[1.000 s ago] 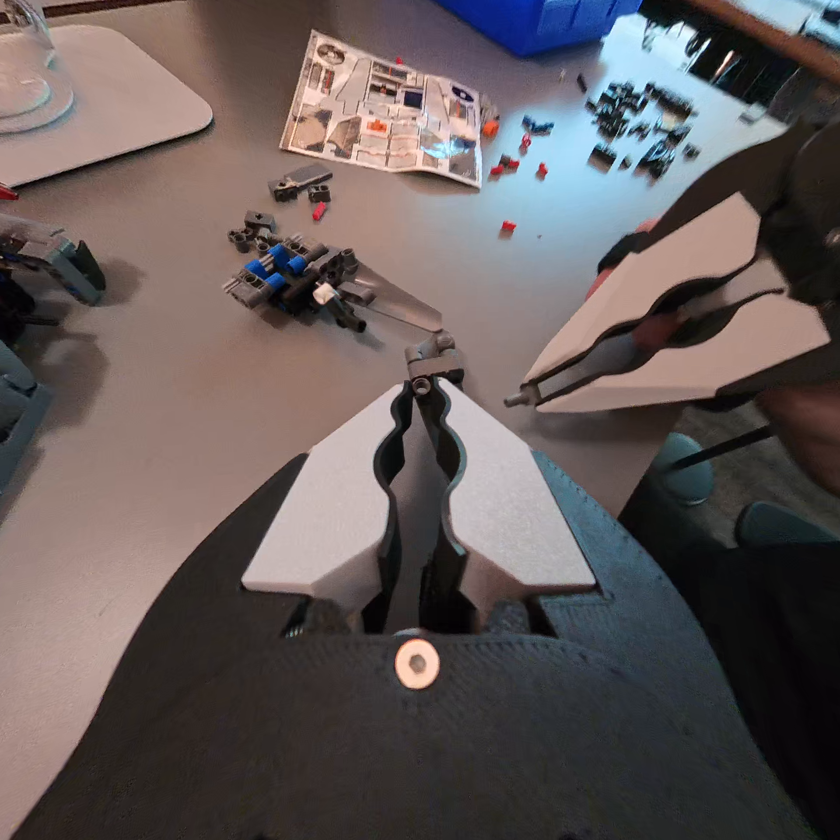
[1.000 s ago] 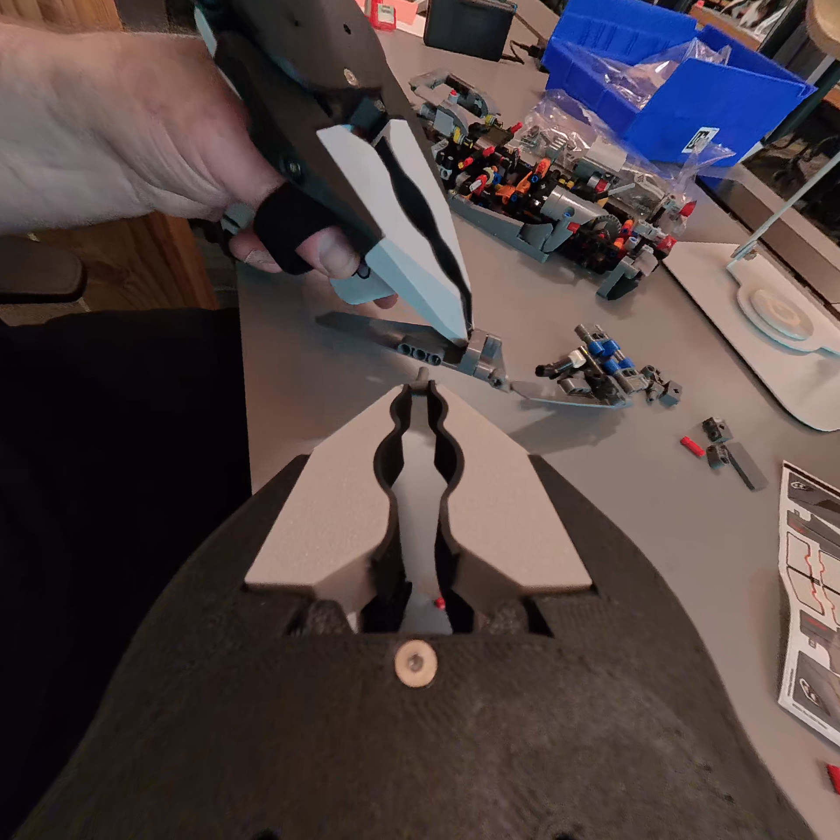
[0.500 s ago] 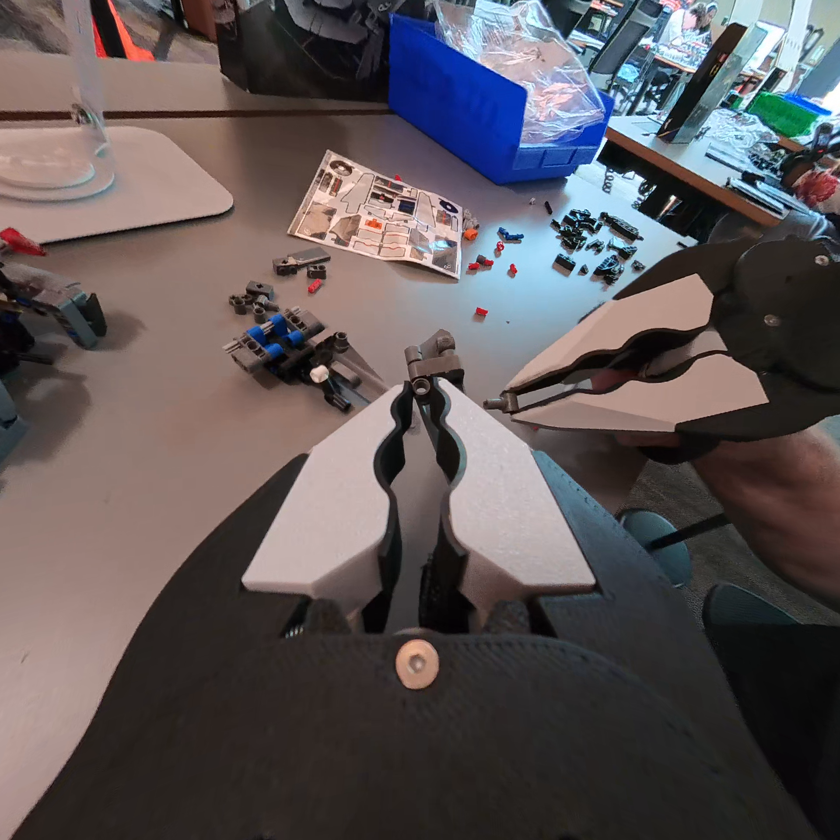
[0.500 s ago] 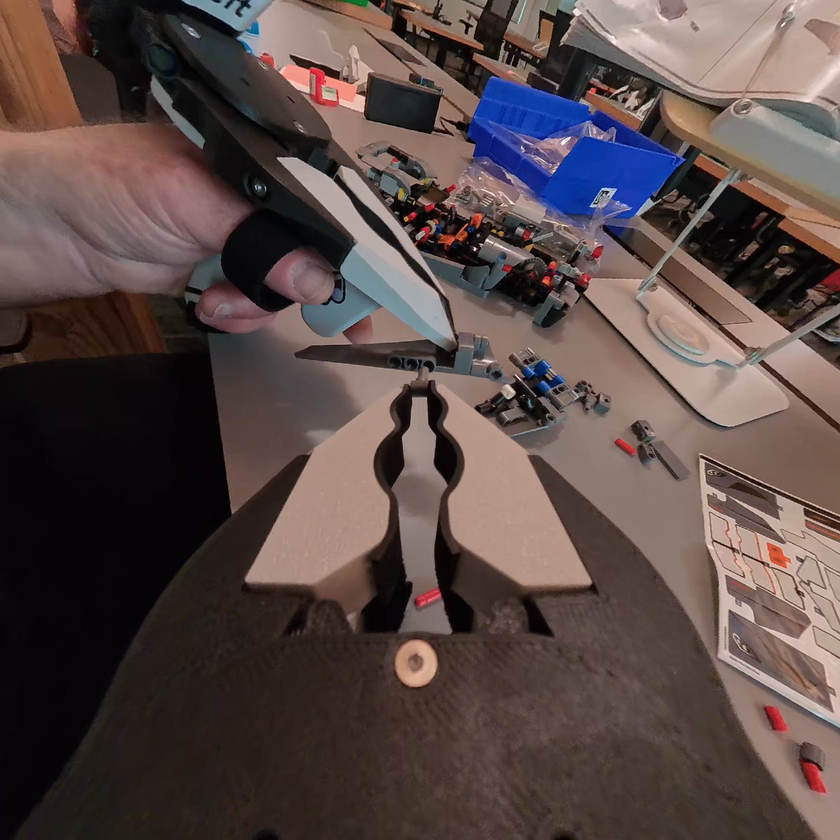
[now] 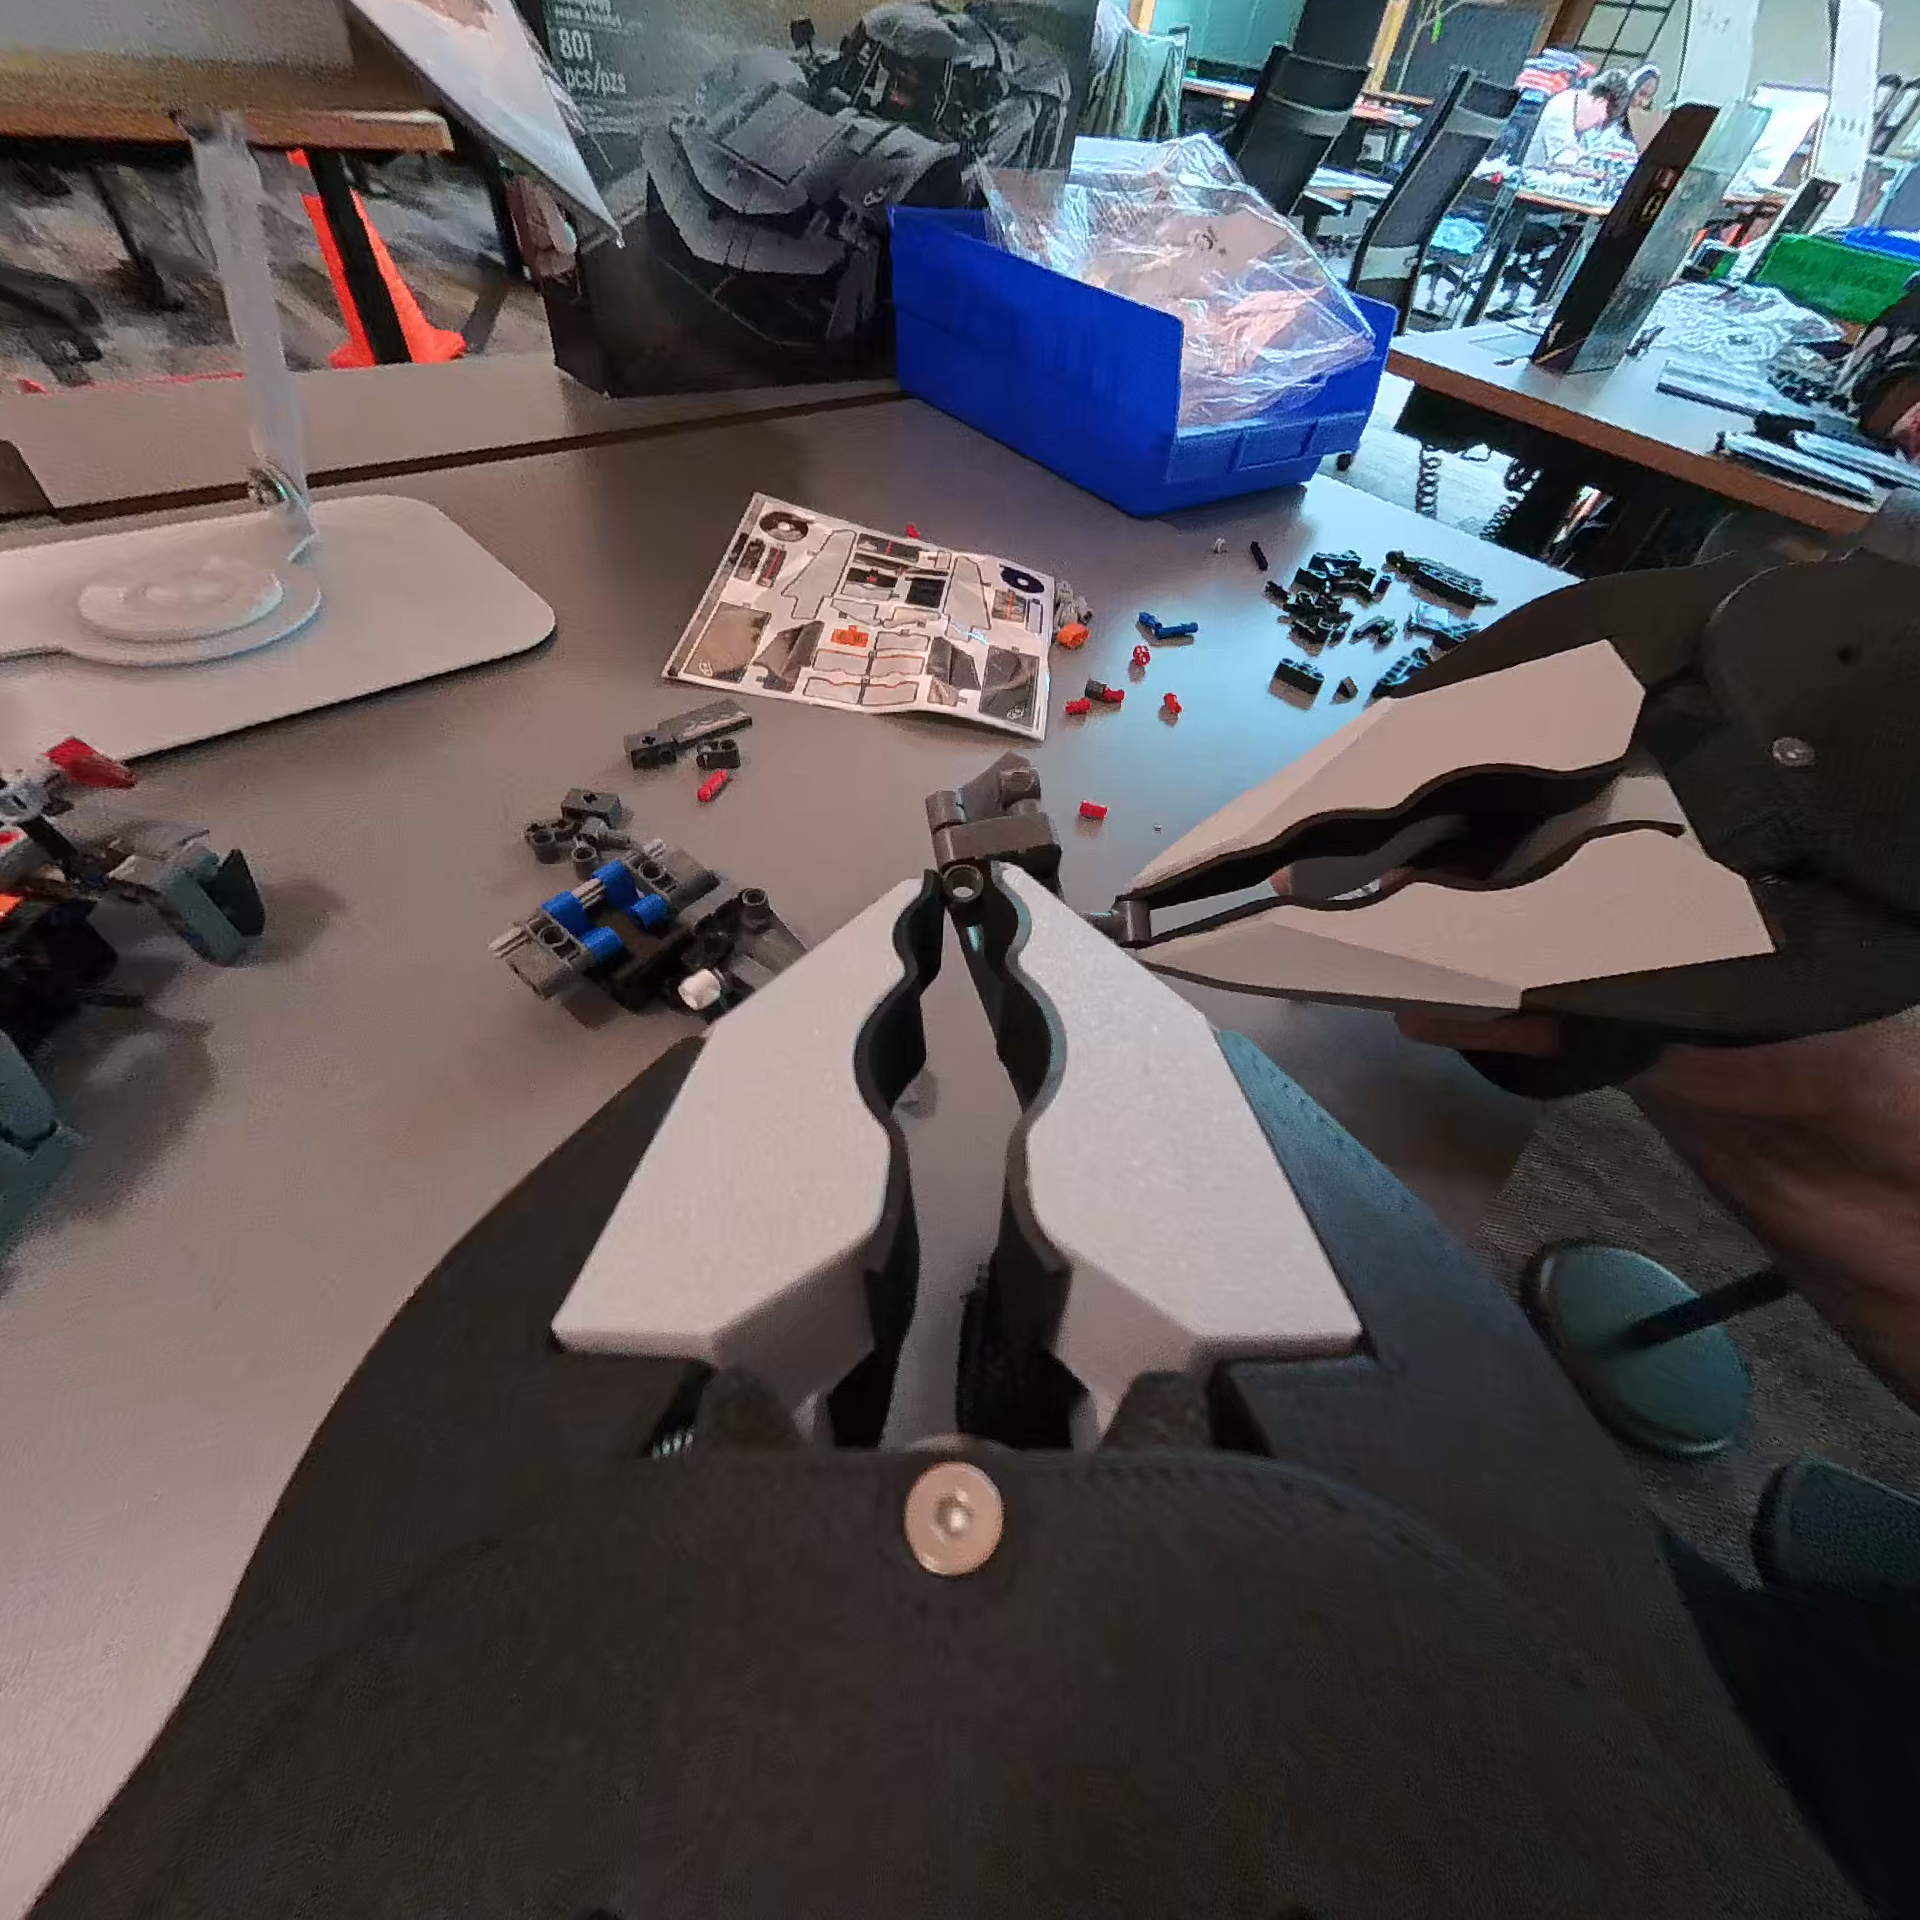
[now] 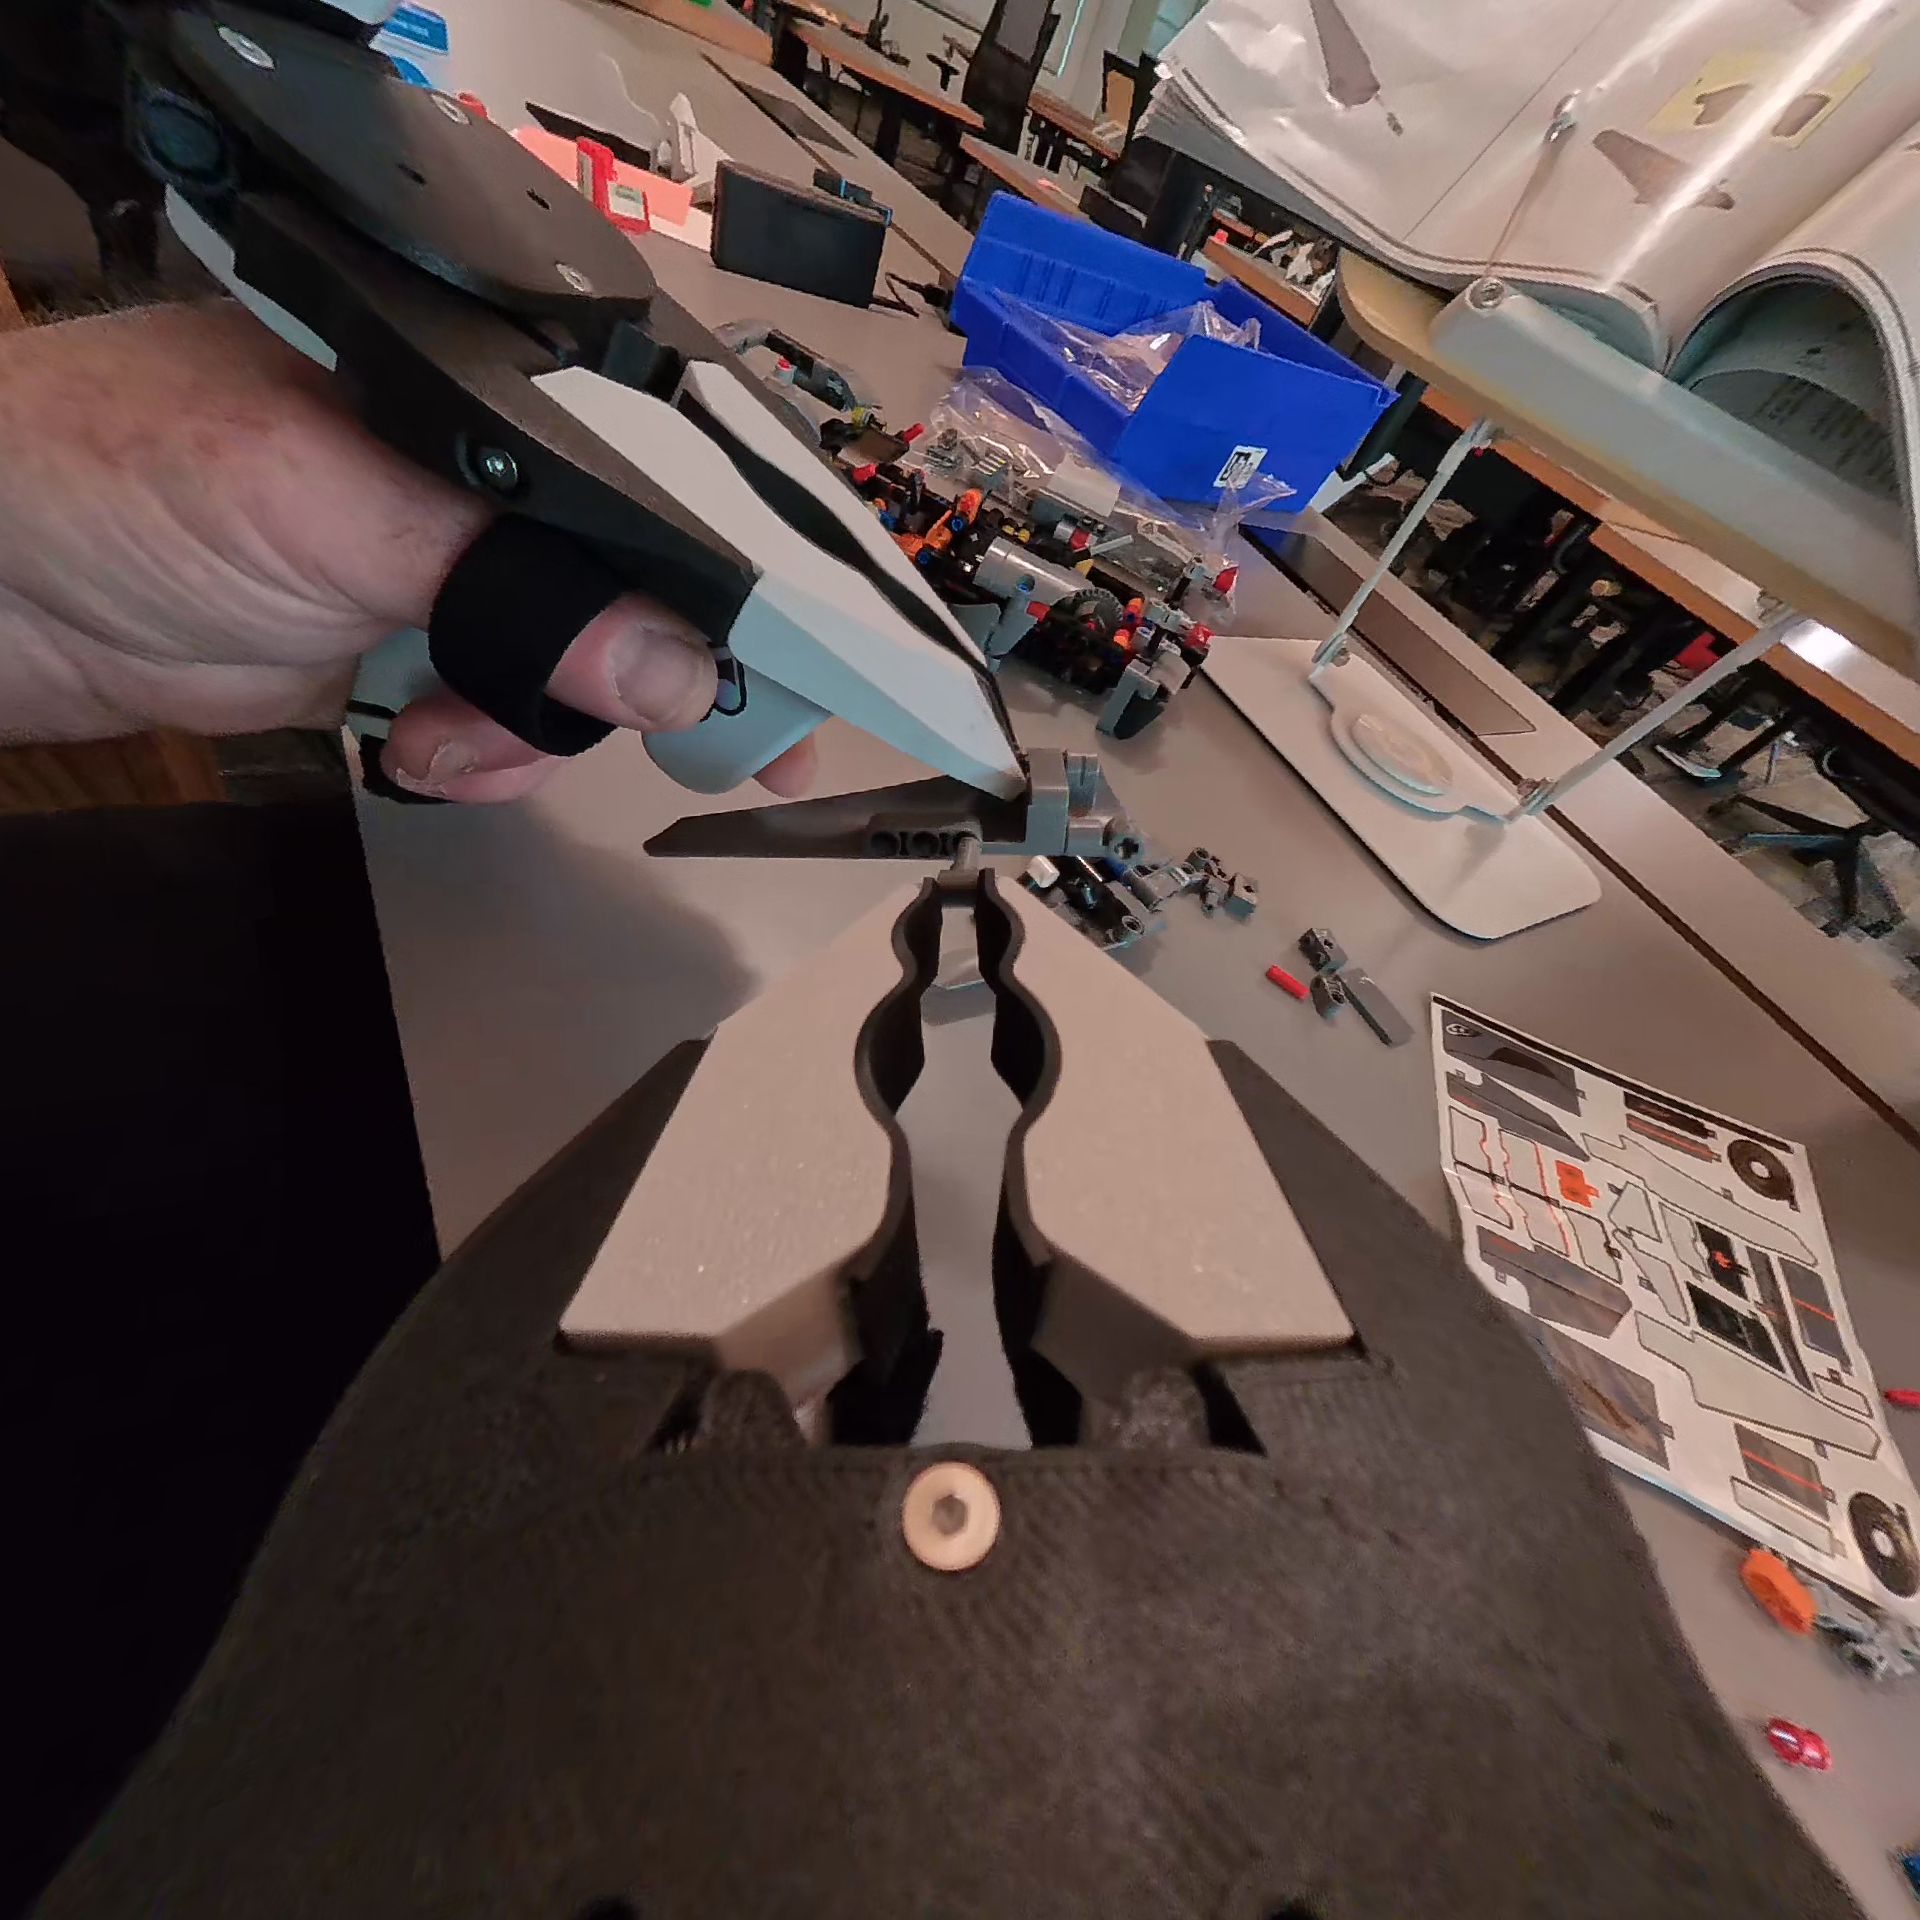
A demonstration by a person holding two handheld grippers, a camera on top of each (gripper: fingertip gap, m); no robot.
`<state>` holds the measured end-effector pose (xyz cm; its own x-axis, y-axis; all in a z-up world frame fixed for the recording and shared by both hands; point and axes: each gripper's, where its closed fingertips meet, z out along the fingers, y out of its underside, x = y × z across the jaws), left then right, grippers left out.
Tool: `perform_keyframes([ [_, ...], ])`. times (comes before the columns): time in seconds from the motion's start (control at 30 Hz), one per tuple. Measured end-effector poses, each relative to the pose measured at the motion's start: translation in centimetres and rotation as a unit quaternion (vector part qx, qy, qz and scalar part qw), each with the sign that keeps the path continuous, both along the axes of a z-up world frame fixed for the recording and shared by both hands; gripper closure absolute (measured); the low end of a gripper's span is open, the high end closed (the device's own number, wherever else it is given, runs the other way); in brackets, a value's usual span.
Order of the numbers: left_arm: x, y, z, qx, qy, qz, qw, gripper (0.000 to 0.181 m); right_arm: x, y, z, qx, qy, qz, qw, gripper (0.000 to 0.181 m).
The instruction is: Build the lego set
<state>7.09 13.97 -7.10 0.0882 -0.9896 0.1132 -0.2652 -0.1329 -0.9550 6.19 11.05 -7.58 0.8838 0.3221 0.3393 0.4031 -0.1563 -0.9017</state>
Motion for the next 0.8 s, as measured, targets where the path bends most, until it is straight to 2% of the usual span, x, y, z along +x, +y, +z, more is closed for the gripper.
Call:
perform_keyframes([
  [0.2,1.2,-0.2,0.9,0.060,-0.009,0.017,0.998,0.177,1.1,0.0,0.5,0.011,-0.007,-0.019,1.000,0.178],
  [0.5,2.9,-0.3,2.3,0.101,-0.034,0.027,0.994,0.177,2.7,0.0,1.6,0.032,-0.012,-0.042,0.999,0.178],
  [0.8,3.1,-0.2,2.7,0.123,-0.048,0.040,0.990,0.177,2.8,0.2,1.9,0.037,-0.013,-0.037,0.999,0.178],
])
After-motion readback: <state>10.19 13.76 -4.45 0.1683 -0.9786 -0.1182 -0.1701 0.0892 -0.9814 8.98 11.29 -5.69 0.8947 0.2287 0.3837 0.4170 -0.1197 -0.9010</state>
